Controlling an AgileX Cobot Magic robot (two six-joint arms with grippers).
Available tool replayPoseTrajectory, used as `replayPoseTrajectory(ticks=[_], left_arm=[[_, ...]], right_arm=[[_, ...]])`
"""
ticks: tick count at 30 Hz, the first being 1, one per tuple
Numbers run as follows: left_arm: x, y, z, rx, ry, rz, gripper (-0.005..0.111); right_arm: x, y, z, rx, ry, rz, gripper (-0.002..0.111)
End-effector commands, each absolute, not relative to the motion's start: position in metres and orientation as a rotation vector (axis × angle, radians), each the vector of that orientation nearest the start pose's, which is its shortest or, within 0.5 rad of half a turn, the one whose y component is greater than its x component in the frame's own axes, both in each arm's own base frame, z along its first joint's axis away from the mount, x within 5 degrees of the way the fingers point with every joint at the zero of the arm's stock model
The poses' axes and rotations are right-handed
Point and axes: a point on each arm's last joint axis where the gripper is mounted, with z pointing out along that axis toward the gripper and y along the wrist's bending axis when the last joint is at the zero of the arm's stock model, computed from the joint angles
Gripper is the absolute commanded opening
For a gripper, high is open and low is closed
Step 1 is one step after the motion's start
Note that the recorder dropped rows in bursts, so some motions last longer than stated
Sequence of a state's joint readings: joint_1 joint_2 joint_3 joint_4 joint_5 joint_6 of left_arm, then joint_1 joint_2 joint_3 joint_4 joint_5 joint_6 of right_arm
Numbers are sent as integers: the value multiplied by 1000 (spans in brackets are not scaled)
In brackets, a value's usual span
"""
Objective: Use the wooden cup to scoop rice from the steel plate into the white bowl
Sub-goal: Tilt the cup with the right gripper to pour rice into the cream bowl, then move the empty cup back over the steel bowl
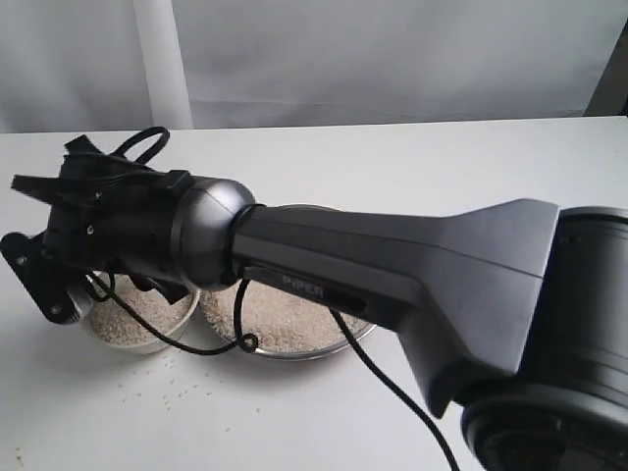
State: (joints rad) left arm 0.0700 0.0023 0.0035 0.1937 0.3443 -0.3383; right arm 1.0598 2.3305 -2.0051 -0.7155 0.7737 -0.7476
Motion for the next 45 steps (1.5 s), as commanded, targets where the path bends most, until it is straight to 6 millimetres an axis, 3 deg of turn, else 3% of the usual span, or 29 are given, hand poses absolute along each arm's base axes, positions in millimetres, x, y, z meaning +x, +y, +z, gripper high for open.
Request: replayPoseTrajectory(ticks=[1,4,11,18,26,31,37,45], left_arm=[[53,10,183,-248,1797,-1,0],[53,10,183,-248,1797,-1,0],[53,10,183,-248,1797,-1,0],[53,10,183,-248,1797,-1,0],[53,10,183,-248,1797,-1,0],[53,10,183,-248,1797,-1,0],[53,10,183,-248,1797,-1,0],[53,10,183,-248,1797,-1,0]], right_arm=[[308,417,231,-1864,1494,-438,0],[317,402,253,-1646,1686,-297,0],[345,354,296,-873,2144,33,0],[347,313,312,-767,2186,44,0],[337,261,304,-835,1984,109,0],[340,230,278,-1075,1978,-120,0],[351,226,235,-1442,1974,-361,0],[355,225,202,-1891,1805,-551,0]])
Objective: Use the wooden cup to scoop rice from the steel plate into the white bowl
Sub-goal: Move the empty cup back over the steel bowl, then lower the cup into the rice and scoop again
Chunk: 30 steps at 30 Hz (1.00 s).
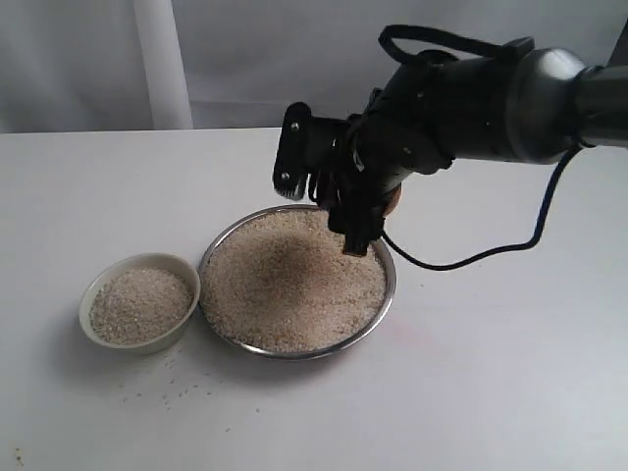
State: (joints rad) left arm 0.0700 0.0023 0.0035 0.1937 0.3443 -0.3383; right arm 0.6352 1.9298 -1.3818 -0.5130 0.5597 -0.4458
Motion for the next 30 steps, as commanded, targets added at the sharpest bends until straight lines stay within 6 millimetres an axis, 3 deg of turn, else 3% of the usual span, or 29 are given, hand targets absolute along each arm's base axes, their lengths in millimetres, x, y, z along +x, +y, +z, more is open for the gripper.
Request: replayPoseTrajectory(ticks=[1,4,9,14,30], left_arm=[[53,10,183,-248,1797,-1,0],[53,10,183,-248,1797,-1,0],[53,10,183,-248,1797,-1,0],[53,10,183,-248,1797,-1,0],[53,10,183,-248,1797,-1,0]], right_arm=[[355,224,197,-1918,1808,-561,0],[362,226,195,-1976,1844,-609,0],[382,256,194,-2094,1783,-738,0],[387,278,174,-2237,1687,-779,0],[385,290,139,-2389,1610,-812,0]])
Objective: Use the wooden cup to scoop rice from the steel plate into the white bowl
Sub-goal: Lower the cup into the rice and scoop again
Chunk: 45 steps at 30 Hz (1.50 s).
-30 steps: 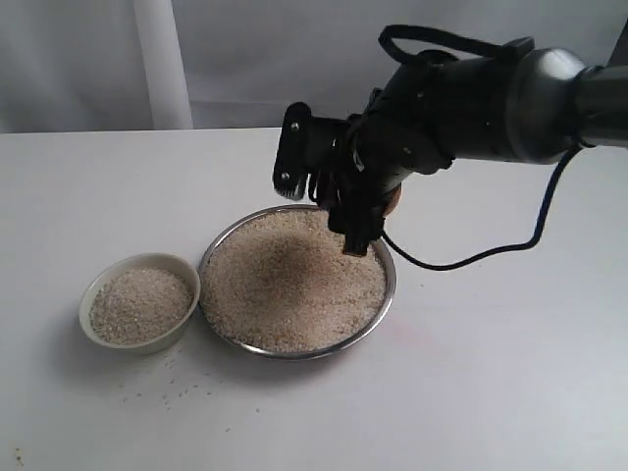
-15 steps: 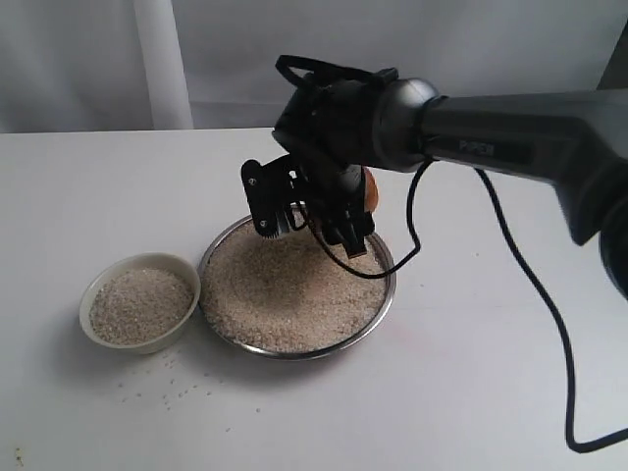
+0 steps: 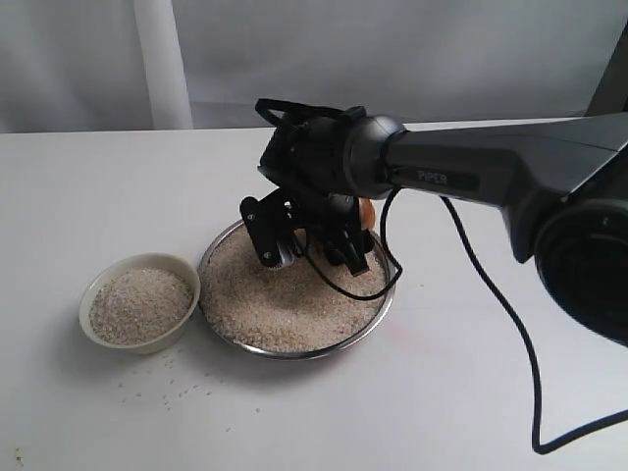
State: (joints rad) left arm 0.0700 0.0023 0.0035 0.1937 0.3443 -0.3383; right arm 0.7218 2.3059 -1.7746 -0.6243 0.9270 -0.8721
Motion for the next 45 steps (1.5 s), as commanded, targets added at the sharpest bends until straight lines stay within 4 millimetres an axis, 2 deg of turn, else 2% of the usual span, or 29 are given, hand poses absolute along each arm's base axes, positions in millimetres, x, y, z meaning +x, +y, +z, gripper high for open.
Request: replayPoseTrajectory(ticks=[1,24,45], left_arm=[[53,10,183,-248,1797,-1,0],[53,10,183,-248,1797,-1,0],[53,10,183,-248,1797,-1,0]], right_arm=[[384,291,137,-2393,1608,-809,0],[363,326,130,-2389,1496,-652,0],[343,347,128,-2403,1453,-527,0]])
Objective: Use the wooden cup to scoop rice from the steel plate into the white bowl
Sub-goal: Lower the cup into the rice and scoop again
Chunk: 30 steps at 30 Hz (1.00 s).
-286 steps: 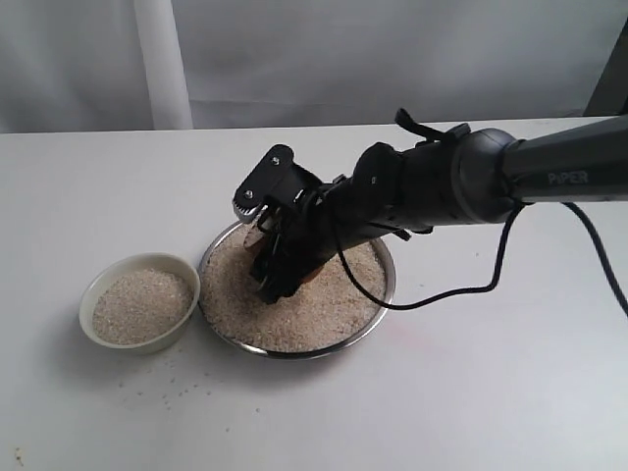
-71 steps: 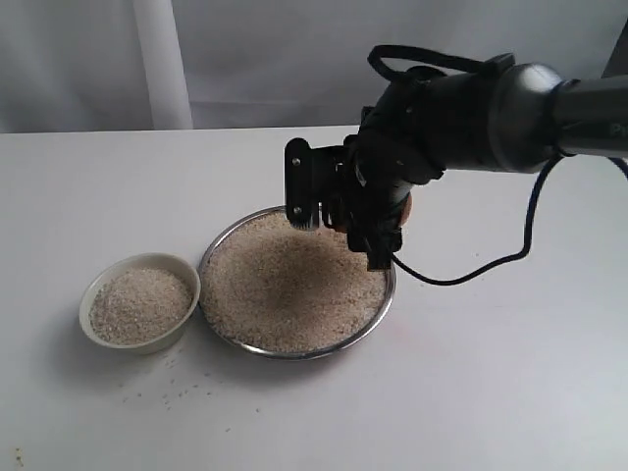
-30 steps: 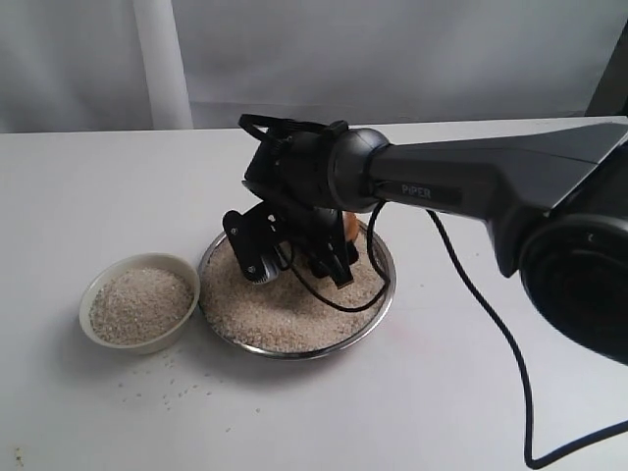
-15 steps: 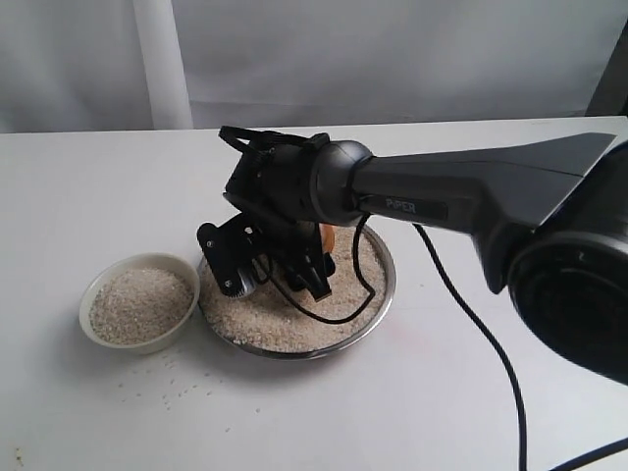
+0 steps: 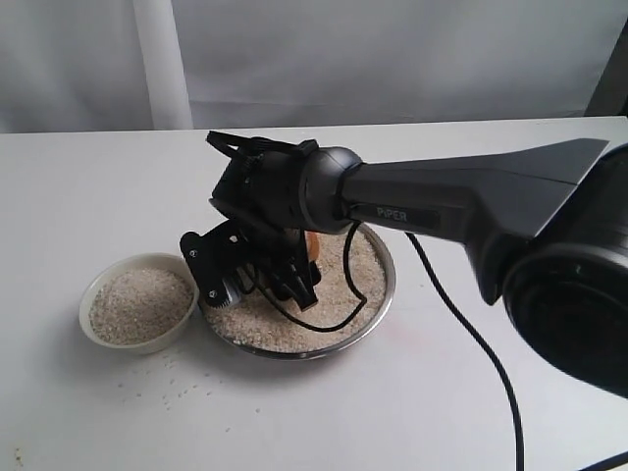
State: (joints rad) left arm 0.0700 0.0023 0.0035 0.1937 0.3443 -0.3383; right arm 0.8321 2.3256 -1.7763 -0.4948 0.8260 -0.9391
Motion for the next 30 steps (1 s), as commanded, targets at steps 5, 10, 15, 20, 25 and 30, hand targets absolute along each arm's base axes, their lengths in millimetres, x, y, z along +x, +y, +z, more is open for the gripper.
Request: replayPoseTrajectory(ticks=[5,10,15,20,25,30], left_arm=[[53,10,183,-248,1797,-1,0],[53,10,183,-248,1797,-1,0],[53,10,183,-248,1797,-1,0],[53,10,183,-248,1797,-1,0],[53,10,183,-248,1797,-1,0],[53,10,183,-248,1797,-1,0]], right_arm=[[340,349,127,-2391,1481,-481,0],[337,351,126,-2375,1517,-427,0],[334,353,125,-2333,1593,-314,0],[338,348,124,-2315,1640,-285,0],[341,342,127,-2305,1677,-280,0],[348,334,134,-2248,1729,-238,0]])
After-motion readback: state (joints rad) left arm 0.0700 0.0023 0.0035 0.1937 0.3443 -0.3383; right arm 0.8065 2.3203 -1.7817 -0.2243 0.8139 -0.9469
